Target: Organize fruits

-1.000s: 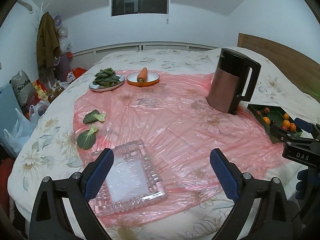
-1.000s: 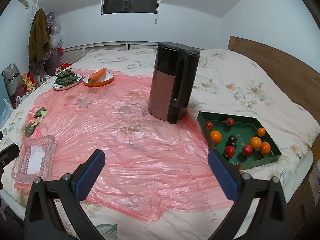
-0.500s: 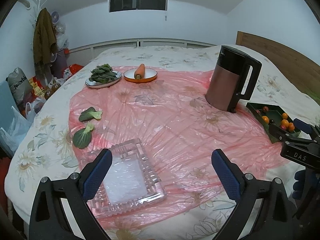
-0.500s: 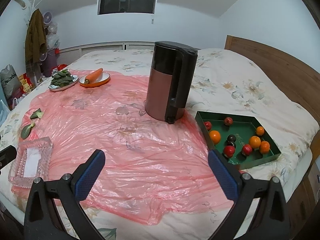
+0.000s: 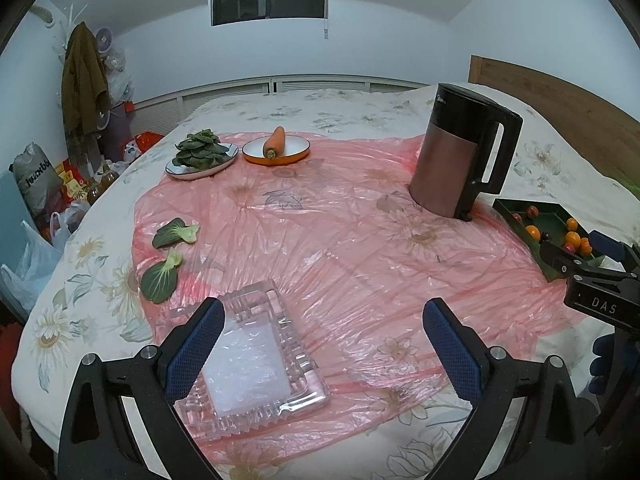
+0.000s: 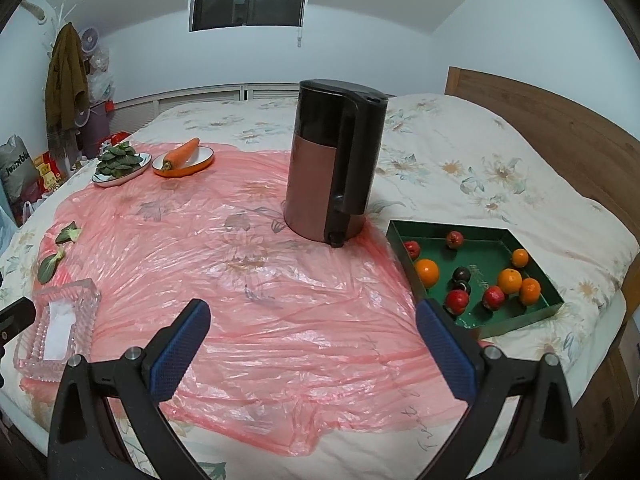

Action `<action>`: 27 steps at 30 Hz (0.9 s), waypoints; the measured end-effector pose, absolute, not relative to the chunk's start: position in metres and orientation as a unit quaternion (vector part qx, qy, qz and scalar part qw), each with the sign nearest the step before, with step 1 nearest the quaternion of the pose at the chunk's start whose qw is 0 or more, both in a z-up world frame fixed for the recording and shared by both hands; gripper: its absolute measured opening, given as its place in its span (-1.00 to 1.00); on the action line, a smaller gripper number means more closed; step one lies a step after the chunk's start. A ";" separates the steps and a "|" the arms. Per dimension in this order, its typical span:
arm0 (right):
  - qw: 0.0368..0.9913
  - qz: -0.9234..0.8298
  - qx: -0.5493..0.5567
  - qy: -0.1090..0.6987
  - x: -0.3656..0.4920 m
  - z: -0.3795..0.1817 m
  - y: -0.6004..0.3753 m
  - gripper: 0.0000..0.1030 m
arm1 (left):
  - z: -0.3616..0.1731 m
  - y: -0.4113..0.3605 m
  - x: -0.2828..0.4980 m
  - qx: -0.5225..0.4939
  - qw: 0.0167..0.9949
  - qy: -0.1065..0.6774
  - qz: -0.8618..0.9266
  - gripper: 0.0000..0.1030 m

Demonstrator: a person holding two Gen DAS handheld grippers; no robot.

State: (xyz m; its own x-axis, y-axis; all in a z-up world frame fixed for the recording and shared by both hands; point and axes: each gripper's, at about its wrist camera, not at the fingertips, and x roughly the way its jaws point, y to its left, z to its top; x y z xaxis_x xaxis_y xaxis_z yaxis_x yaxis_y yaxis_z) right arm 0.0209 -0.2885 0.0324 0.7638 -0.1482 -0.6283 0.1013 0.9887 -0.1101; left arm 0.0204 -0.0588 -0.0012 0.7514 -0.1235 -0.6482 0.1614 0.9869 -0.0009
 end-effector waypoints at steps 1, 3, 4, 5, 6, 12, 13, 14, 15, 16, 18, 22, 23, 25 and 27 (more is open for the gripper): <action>0.939 -0.066 -0.035 0.337 0.021 0.032 -0.288 1.00 | -0.001 -0.059 0.021 0.027 0.935 0.344 -0.076 0.90; 0.939 -0.066 -0.035 0.337 0.022 0.032 -0.288 1.00 | -0.001 -0.059 0.021 0.027 0.936 0.344 -0.076 0.90; 0.939 -0.065 -0.035 0.336 0.022 0.032 -0.287 1.00 | -0.001 -0.059 0.021 0.027 0.936 0.344 -0.075 0.90; 0.939 -0.065 -0.034 0.336 0.022 0.032 -0.287 1.00 | -0.001 -0.058 0.021 0.027 0.936 0.344 -0.076 0.89; 0.939 -0.065 -0.034 0.336 0.022 0.032 -0.287 1.00 | -0.001 -0.058 0.021 0.027 0.936 0.344 -0.076 0.90; 0.941 -0.065 -0.032 0.331 0.023 0.035 -0.286 1.00 | -0.001 -0.056 0.023 0.024 0.935 0.347 -0.074 0.89; 0.941 -0.064 -0.032 0.331 0.023 0.035 -0.286 1.00 | -0.001 -0.055 0.023 0.023 0.935 0.347 -0.073 0.89; 0.941 -0.064 -0.033 0.330 0.023 0.035 -0.285 1.00 | -0.001 -0.055 0.023 0.022 0.935 0.347 -0.073 0.89; 0.941 -0.064 -0.033 0.329 0.023 0.035 -0.284 1.00 | 0.000 -0.055 0.023 0.022 0.935 0.347 -0.073 0.90; 0.941 -0.063 -0.033 0.330 0.024 0.035 -0.284 1.00 | 0.000 -0.054 0.023 0.022 0.935 0.348 -0.073 0.90; 0.941 -0.064 -0.034 0.332 0.024 0.034 -0.283 1.00 | 0.000 -0.055 0.023 0.022 0.934 0.348 -0.073 0.90; 0.941 -0.063 -0.034 0.331 0.024 0.033 -0.283 1.00 | 0.000 -0.054 0.023 0.020 0.934 0.349 -0.073 0.90; 0.940 -0.063 -0.035 0.332 0.025 0.032 -0.282 1.00 | 0.000 -0.053 0.023 0.021 0.934 0.349 -0.074 0.89; 0.941 -0.064 -0.036 0.332 0.025 0.033 -0.282 1.00 | -0.001 -0.054 0.023 0.020 0.933 0.350 -0.075 0.90; 0.941 -0.064 -0.036 0.332 0.025 0.033 -0.282 1.00 | -0.001 -0.054 0.023 0.019 0.933 0.350 -0.076 0.89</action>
State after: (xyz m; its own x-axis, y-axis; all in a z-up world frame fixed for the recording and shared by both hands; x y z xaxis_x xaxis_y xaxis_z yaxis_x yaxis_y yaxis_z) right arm 0.0247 -0.2820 0.0327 0.7717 -0.1437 -0.6196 0.0964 0.9893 -0.1094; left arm 0.0231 -0.0540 -0.0010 0.7433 -0.1284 -0.6565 0.1556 0.9877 -0.0170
